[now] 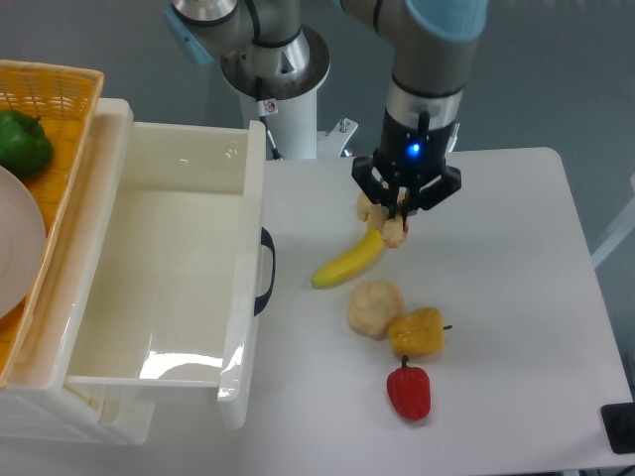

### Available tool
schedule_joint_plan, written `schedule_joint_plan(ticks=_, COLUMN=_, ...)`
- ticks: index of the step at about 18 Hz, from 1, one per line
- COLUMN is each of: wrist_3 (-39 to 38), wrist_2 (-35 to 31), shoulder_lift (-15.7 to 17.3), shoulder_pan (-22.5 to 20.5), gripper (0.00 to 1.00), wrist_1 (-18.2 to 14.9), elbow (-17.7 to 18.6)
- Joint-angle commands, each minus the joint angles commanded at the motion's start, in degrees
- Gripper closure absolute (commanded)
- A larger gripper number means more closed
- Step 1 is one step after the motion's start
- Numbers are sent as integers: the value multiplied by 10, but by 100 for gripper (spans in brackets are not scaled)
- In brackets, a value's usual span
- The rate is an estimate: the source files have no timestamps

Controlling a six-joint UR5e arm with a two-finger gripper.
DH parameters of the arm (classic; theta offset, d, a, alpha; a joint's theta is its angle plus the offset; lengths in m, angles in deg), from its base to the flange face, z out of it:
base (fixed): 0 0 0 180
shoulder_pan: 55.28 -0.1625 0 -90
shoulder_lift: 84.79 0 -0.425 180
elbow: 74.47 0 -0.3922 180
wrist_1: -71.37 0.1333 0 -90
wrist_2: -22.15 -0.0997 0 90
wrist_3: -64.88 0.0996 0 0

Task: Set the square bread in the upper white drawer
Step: 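Carry the held bread roll up and over the open white drawer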

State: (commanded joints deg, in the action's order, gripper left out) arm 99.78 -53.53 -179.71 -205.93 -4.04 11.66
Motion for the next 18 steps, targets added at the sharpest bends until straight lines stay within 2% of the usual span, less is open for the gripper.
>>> schedule_joint_plan(ticks=6, wrist_3=-82, wrist_2=76, shoulder_lift=35, shoulder_pan=4, gripper=86, wrist_1=1, elbow=-8)
schedule_joint_plan(ticks=10, wrist_3=-117, wrist_2=95, shoulder_lift=40, shoulder_pan=9, gripper=86, wrist_1=3, elbow=-10)
schedule_joint_plan(ticks=13, wrist_3=-140, wrist_2=105, shoulder_lift=53, shoulder_pan=25, gripper=86, wrist_1=4, elbow=-11)
schedule_joint_plan(ticks=18, wrist_3=-169, wrist_2=114, shoulder_lift=52, shoulder_pan=71, gripper=81, wrist_1=4, elbow=-4)
